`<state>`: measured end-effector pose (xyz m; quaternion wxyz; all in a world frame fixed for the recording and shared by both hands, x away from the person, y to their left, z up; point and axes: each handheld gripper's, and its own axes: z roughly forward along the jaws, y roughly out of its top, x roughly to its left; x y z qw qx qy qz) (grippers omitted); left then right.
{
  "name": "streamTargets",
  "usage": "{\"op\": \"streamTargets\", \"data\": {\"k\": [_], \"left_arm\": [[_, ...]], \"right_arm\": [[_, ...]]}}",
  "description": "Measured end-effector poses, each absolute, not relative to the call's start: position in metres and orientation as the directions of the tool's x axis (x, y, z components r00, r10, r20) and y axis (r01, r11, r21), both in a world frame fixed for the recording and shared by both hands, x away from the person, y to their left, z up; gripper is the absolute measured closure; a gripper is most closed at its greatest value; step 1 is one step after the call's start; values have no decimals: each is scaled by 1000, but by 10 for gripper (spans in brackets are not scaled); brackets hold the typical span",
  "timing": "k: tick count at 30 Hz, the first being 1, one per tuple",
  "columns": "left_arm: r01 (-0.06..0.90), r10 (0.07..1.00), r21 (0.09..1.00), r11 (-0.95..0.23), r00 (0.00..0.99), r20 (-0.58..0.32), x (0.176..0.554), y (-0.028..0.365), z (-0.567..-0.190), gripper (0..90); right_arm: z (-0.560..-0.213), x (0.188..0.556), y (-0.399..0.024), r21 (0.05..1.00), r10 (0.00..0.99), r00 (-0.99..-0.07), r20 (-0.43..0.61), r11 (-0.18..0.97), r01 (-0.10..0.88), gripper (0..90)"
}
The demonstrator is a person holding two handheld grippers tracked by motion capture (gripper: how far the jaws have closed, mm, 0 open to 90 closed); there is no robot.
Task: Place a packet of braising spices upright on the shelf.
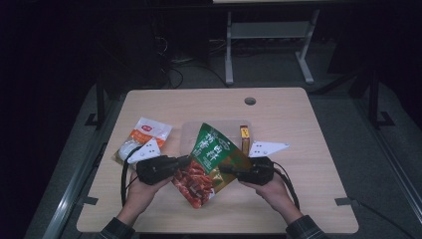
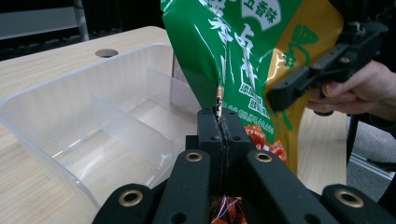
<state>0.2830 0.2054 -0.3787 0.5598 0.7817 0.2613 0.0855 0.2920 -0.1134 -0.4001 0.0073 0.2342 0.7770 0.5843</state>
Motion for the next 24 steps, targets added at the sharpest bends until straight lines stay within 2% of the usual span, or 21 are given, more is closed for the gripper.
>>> {"op": "streamTargets", "data": {"k": [4, 11, 13, 20, 24], "left_arm": [[310, 497, 918, -249, 854, -154, 282, 204, -382, 885], [313, 485, 912, -264, 861, -155, 280, 201, -386, 841], [308, 485, 912, -272, 862, -147, 280, 201, -386, 808], [278, 501, 868, -411, 864, -40, 278, 199, -394, 623], [295, 516, 855, -426, 856, -38, 277, 206, -397, 542]], "right_arm": [[-394, 296, -116, 898, 375, -883, 282, 222, 381, 884], [-385, 300, -121, 888, 347, -891, 293, 246, 388, 893], [-381, 300, -123, 891, 333, -895, 297, 240, 385, 894], [-375, 300, -126, 886, 299, -904, 305, 260, 385, 895], [-371, 299, -129, 888, 301, -905, 301, 256, 381, 896]]}}
